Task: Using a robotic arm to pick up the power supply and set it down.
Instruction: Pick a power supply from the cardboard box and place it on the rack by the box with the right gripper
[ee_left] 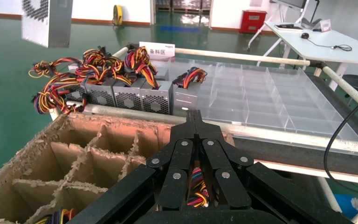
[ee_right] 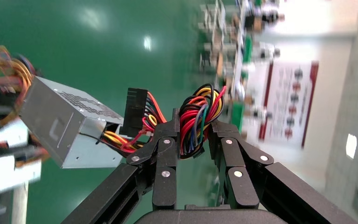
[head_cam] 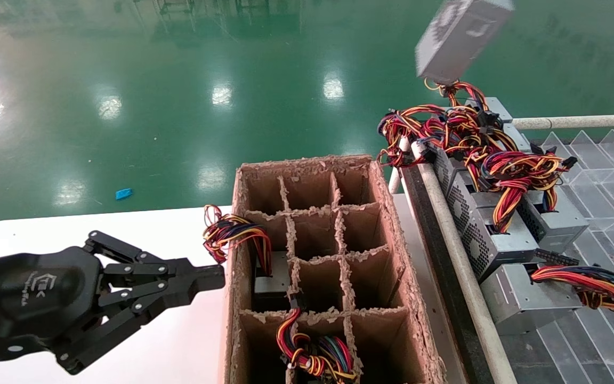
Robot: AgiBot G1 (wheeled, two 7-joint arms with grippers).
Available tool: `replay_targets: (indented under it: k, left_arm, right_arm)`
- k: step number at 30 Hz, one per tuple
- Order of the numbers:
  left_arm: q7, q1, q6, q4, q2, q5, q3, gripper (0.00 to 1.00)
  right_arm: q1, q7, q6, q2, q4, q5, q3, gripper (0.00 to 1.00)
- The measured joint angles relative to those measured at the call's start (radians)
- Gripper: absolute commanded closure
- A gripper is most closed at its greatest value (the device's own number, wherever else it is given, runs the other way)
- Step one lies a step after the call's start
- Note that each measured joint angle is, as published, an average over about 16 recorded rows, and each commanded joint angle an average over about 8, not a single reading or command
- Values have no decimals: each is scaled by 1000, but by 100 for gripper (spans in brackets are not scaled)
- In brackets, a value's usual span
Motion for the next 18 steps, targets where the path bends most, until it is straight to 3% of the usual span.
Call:
replay_targets:
  k: [18]
  left_arm:
    - [0, 0, 0, 0, 0, 0, 0, 100]
  right_arm:
    - [-84, -13, 138, 49, -150, -45, -27, 100]
